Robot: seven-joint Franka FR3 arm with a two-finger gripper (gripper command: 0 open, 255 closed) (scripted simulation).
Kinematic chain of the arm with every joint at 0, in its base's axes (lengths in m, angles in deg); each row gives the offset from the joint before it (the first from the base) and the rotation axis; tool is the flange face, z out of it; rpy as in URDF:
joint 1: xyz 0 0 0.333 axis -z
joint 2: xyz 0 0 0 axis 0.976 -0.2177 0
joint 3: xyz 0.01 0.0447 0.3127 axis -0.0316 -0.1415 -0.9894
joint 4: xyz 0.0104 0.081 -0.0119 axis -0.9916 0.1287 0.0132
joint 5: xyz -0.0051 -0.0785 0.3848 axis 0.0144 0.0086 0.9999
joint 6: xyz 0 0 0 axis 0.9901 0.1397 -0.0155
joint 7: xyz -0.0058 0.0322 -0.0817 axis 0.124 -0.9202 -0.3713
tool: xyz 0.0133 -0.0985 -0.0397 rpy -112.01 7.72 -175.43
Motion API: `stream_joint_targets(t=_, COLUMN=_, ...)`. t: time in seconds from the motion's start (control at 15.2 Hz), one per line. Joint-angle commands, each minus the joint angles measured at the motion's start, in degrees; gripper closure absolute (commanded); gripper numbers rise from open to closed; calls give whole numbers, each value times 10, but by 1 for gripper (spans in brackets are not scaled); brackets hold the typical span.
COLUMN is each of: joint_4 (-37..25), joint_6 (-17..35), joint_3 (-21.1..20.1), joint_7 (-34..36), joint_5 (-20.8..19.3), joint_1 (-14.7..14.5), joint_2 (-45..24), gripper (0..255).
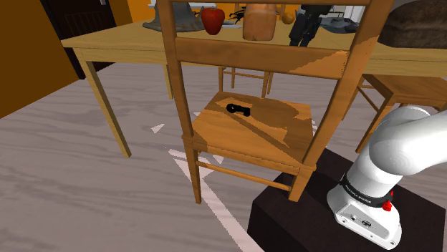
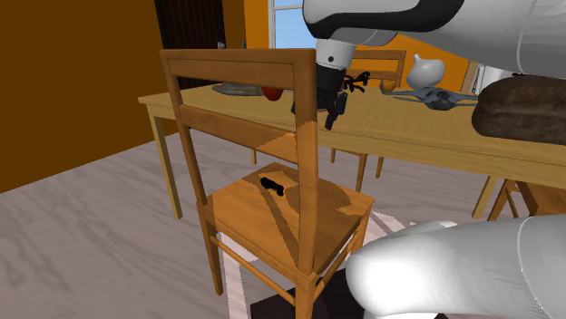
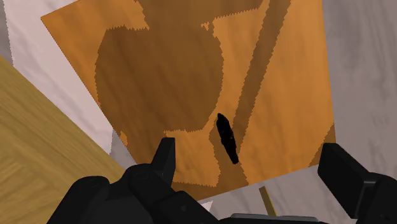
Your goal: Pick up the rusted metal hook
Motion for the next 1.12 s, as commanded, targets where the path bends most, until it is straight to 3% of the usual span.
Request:
stream_joint_targets(t=0.0, joint_4=0, joint_6=0, joint_3=0, joint_7=0, joint_5=0, joint_1=0, joint_2=0, gripper=0)
stream_joint_targets(t=0.53, joint_4=61, joint_6=157, joint_3=-51, joint_7=23, joint_5=-12, joint_1=-5, joint_2=-90, gripper=0)
stream_joint_targets(t=1.06, joint_4=71, joint_6=307, joint_3=-101, joint_7=63, joint_5=-47, joint_1=0, joint_2=-227, gripper=0)
